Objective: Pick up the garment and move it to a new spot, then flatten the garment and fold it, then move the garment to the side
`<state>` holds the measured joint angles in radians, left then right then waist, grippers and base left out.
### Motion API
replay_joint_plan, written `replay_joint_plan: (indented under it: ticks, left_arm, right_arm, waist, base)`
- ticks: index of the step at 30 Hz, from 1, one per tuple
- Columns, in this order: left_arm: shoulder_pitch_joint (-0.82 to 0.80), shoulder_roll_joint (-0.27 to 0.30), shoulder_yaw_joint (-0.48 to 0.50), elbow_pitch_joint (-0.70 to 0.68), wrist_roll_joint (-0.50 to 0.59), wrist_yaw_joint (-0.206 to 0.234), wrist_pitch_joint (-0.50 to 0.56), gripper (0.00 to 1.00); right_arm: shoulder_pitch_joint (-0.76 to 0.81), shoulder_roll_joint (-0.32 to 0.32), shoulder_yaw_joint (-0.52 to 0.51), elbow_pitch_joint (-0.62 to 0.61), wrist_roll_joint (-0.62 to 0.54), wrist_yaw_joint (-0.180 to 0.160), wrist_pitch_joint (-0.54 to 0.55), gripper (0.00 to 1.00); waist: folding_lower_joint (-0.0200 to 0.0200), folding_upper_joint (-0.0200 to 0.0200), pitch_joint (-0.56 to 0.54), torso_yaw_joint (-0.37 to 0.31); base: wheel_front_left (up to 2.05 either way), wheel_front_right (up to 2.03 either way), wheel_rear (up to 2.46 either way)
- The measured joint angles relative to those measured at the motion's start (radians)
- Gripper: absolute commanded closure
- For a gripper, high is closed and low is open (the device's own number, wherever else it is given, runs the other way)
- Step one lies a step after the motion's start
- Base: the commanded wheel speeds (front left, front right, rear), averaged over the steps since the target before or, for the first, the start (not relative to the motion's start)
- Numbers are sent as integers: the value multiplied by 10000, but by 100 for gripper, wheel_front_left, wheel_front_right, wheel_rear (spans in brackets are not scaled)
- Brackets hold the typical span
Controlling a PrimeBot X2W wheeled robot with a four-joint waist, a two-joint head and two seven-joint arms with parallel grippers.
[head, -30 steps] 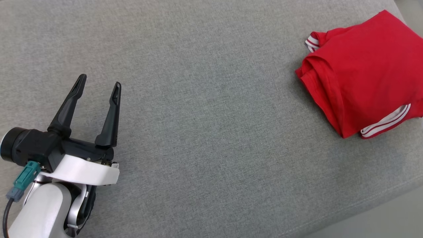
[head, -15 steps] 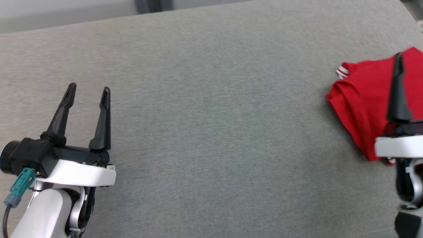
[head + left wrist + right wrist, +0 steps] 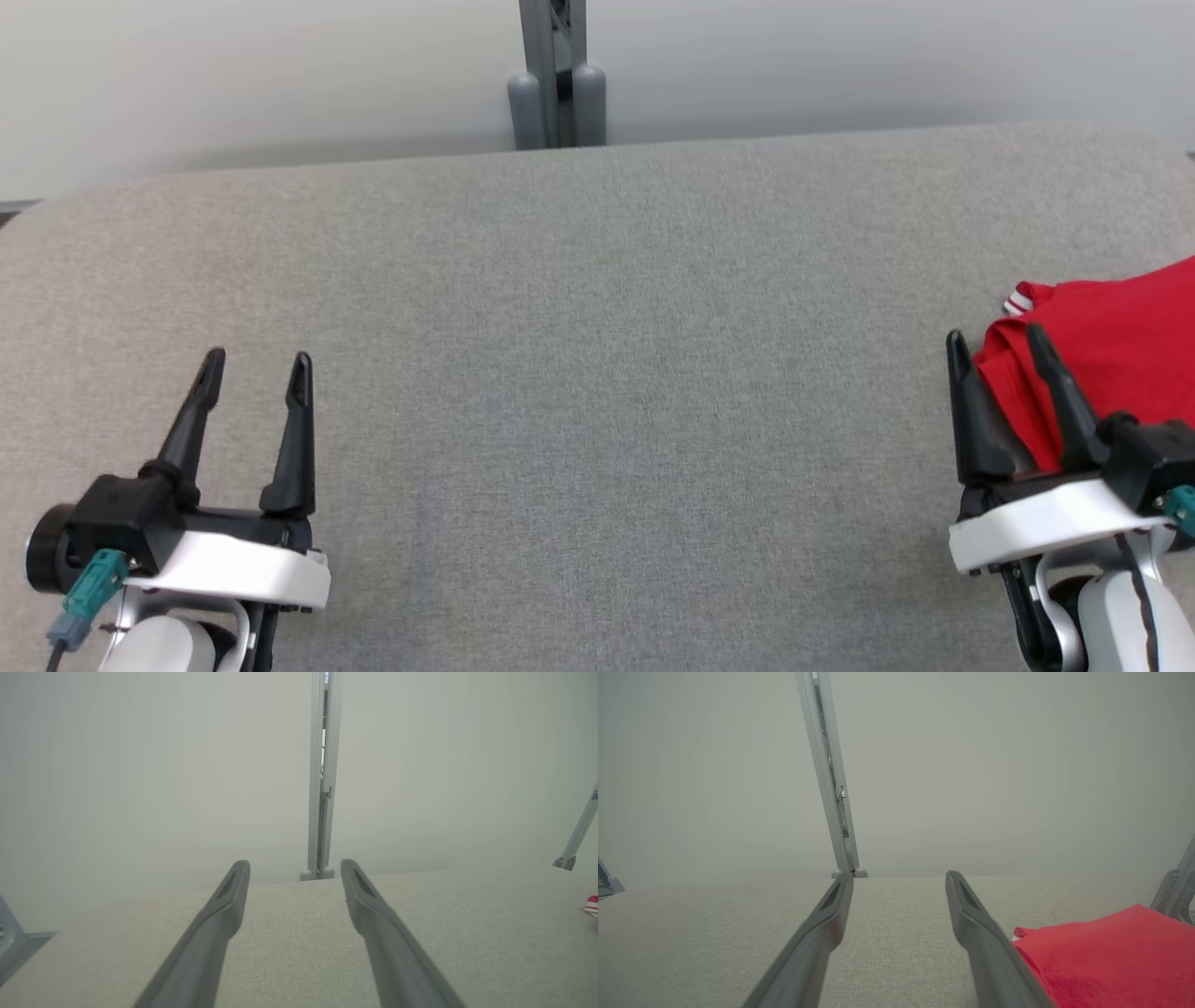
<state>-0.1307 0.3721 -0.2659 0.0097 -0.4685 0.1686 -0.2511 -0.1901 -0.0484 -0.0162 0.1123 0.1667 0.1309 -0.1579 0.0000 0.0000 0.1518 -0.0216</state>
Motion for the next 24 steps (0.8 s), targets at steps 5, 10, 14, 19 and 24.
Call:
replay_joint_plan:
  ticks: [5,10,14,19,24]
  left_arm:
    - [433,-90,-240,207,-48,-15,-2,0]
    - [676,-186,-412,341,-77,-50,-2,0]
    - [854,-240,-537,489,-119,-90,-2,0]
    - [917,-249,-596,585,-132,-90,-2,0]
    - [916,-251,-602,658,-146,-44,4,0]
  right_arm:
    - [483,-2,-23,541,-140,0,-207,0]
    - [890,0,-98,663,-84,0,-249,0]
    - [1286,2,-290,625,-81,0,-226,0]
    - [1485,-2,-414,460,-75,0,-136,0]
    - [1549,-2,-370,372,6,0,-81,0]
  waist:
    - [0,0,-657,217]
    - [0,0,-1055,299]
    - [0,0,-1385,341]
    - [0,0,-1567,308]
    - [0,0,-1587,286]
  base:
    - [0,0,0]
    - [0,0,0]
    - [0,0,0]
    - [0,0,0]
    - [0,0,0]
